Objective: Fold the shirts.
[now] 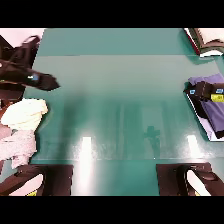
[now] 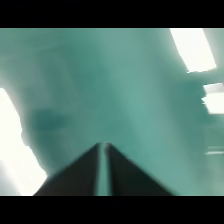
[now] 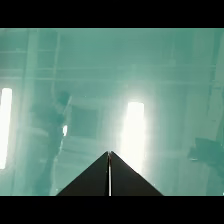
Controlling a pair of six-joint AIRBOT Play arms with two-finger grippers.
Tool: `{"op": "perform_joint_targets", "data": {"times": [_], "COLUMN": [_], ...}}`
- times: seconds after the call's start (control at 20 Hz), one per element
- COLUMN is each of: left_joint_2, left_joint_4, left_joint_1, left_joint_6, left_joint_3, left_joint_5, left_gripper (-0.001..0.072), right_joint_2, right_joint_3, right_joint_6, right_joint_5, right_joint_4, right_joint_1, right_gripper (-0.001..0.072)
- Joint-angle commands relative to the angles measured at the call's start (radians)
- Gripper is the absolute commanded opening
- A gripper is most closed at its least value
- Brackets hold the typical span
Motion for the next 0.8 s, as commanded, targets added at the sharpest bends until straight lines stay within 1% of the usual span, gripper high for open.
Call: {"op": "perform_joint_targets", "data": {"times": [0.0,0.05,0.15,0.3,0.45,0.65,0.75], "left_joint_2": [0.072,0.071,0.061,0.057,0.045,-0.01,-0.024], "left_joint_4": [0.386,0.394,0.394,0.394,0.41,0.419,0.419], "left_joint_1": [0.065,0.09,0.136,0.205,0.239,0.239,0.239], "left_joint_6": [-0.123,-0.148,-0.15,-0.15,-0.15,-0.193,-0.247], "left_joint_3": [-0.004,-0.031,-0.118,-0.299,-0.43,-0.448,-0.448], "left_joint_5": [-0.12,-0.099,-0.025,0.127,0.272,0.327,0.34], "left_gripper": [0.0683,0.0664,0.0664,0.0664,0.0663,0.0662,0.0652], "right_joint_2": [0.001,0.001,0.001,0.001,0.001,0.001,0.001], "right_joint_3": [0.001,0.001,0.001,0.001,0.001,0.001,0.001], "right_joint_6": [0.0,0.0,0.0,0.0,0.0,0.0,0.0], "right_joint_5": [-0.002,-0.002,-0.001,-0.001,-0.014,-0.034,-0.05], "right_joint_4": [0.0,0.0,0.0,0.0,0.0,0.0,0.0], "right_joint_1": [0.0,0.0,0.0,0.0,0.0,0.0,0.0], "right_gripper": [0.0022,0.0022,0.0022,0.0022,0.0022,0.0022,0.0023]}}
